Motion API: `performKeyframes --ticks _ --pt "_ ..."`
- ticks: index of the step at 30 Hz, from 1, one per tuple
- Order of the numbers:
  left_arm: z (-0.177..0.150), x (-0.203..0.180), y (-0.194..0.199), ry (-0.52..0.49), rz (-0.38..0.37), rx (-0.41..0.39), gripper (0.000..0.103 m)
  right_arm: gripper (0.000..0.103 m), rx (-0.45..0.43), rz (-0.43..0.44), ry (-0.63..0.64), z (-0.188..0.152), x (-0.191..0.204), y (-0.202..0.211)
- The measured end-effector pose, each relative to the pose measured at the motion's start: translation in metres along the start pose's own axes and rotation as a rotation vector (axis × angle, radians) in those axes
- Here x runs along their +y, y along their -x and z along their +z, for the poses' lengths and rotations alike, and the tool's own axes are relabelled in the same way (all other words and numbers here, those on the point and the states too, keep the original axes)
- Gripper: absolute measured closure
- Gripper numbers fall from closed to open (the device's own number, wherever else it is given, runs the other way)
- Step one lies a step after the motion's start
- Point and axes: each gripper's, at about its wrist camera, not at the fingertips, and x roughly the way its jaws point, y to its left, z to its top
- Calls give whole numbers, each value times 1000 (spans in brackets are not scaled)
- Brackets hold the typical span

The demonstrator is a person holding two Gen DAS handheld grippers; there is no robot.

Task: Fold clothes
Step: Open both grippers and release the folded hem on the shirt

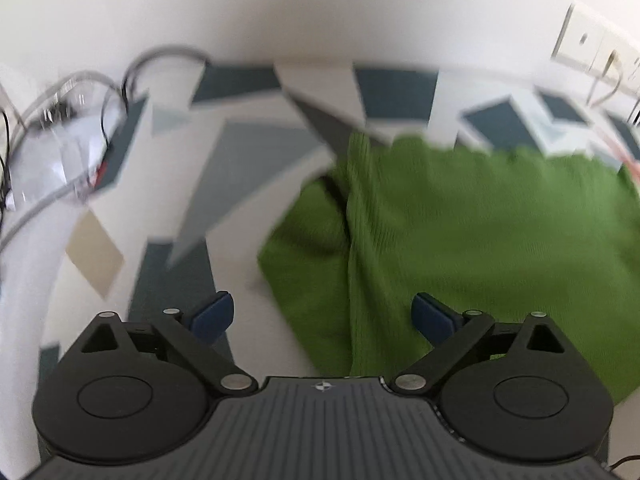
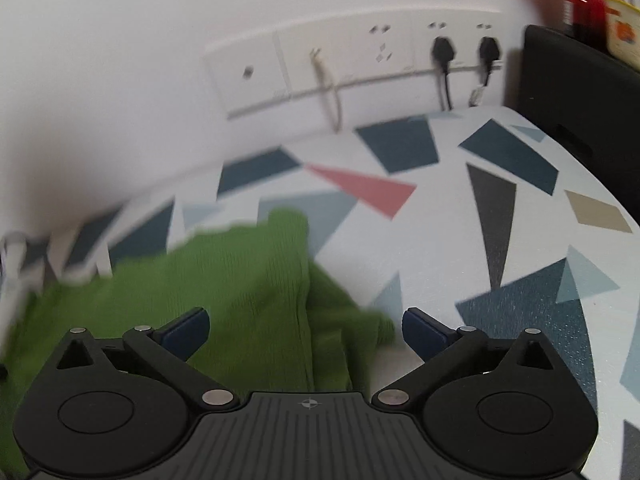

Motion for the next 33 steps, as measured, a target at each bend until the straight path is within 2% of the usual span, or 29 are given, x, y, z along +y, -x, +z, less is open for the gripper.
performKeyframes --ticks 2,5,8,13,16,21,22,25,33 --pt "-3 2 -7 14 -7 23 0 1 25 -3 14 -5 0 -3" --pt "-2 7 -12 40 -23 21 0 1 57 19 7 -11 -1 -7" --pt "-1 10 -16 52 -34 17 0 1 89 2 17 -18 1 -15" --pt "1 10 -18 35 -41 -3 0 1 58 -50 101 -26 15 -22" --pt "0 17 -16 6 -87 16 0 1 51 -68 108 -26 19 -25" --pt "-2 13 -9 26 -171 61 0 1 45 -67 112 -26 19 -26" --pt "-2 6 -11 4 -169 72 0 1 41 -66 115 -26 19 -26" --pt "-4 -14 -16 -78 -99 56 0 1 33 -68 117 -26 19 -27" --pt "-1 -15 -19 -69 -95 68 0 1 47 -48 142 -22 19 -29"
